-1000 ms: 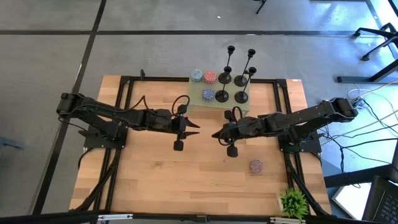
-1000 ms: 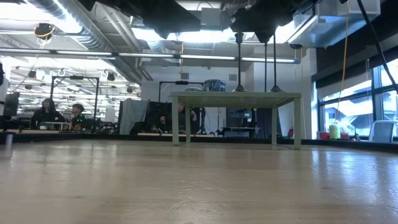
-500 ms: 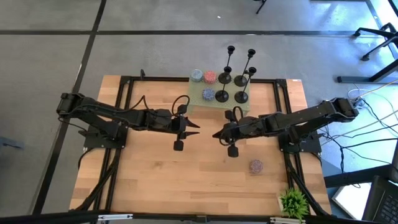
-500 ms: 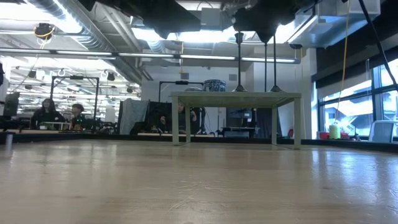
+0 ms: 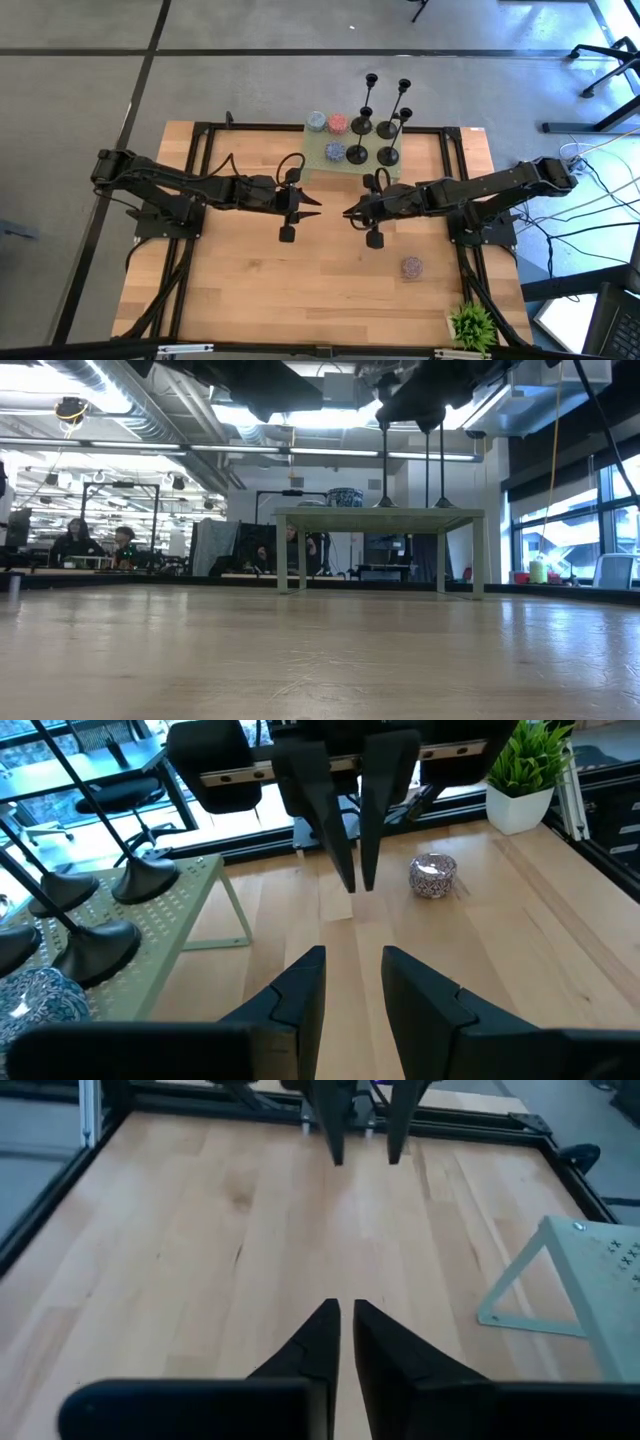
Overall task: Pick & Place candle stick holders
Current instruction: Put the dark blue scented candle on the shelf aligned with the other pink scented candle
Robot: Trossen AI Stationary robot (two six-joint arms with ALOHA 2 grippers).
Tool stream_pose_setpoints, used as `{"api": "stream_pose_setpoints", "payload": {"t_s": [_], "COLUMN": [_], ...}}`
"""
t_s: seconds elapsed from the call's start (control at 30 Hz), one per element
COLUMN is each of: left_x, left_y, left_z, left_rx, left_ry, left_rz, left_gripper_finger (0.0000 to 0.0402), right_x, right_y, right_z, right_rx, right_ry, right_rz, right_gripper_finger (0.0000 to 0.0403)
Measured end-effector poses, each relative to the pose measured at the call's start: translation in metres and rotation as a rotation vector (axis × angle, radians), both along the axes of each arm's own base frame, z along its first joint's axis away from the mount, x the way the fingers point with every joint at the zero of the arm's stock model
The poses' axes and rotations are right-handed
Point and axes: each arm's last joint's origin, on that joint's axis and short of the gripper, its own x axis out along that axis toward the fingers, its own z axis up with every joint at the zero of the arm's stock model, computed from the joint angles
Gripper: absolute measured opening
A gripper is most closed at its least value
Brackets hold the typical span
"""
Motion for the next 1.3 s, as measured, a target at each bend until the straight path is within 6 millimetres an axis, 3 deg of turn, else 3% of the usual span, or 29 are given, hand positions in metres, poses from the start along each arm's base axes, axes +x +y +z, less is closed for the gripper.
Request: {"api": "stream_pose_setpoints", "payload": {"t_s": [0.3,0.7,0.8,0.93,1.17,1.3], "left_x": [0.000,0.000,0.000,0.000,0.000,0.000], "left_y": [0.000,0.000,0.000,0.000,0.000,0.000], "left_z": [0.000,0.000,0.000,0.000,0.000,0.000], "left_rx": [0.000,0.000,0.000,0.000,0.000,0.000], "left_ry": [0.000,0.000,0.000,0.000,0.000,0.000], "left_rz": [0.000,0.000,0.000,0.000,0.000,0.000], "left_gripper_finger": [0.0098,0.0098,0.0098,0.0097,0.0098,0.0097], "right_x": [-0.002,-0.016,-0.023,-0.036,-0.075,-0.089], "right_y": [0.006,0.035,0.044,0.053,0.059,0.065], "right_z": [-0.002,-0.011,-0.015,-0.024,-0.044,-0.050], "right_rx": [-0.095,0.011,0.072,0.166,0.320,0.311], "right_ry": [0.016,0.135,0.195,0.332,0.783,0.908], "right_rz": [0.021,0.046,0.030,-0.004,-0.217,-0.304], "right_gripper_finger": [0.0089,0.0295,0.0329,0.0341,0.0341,0.0341]}}
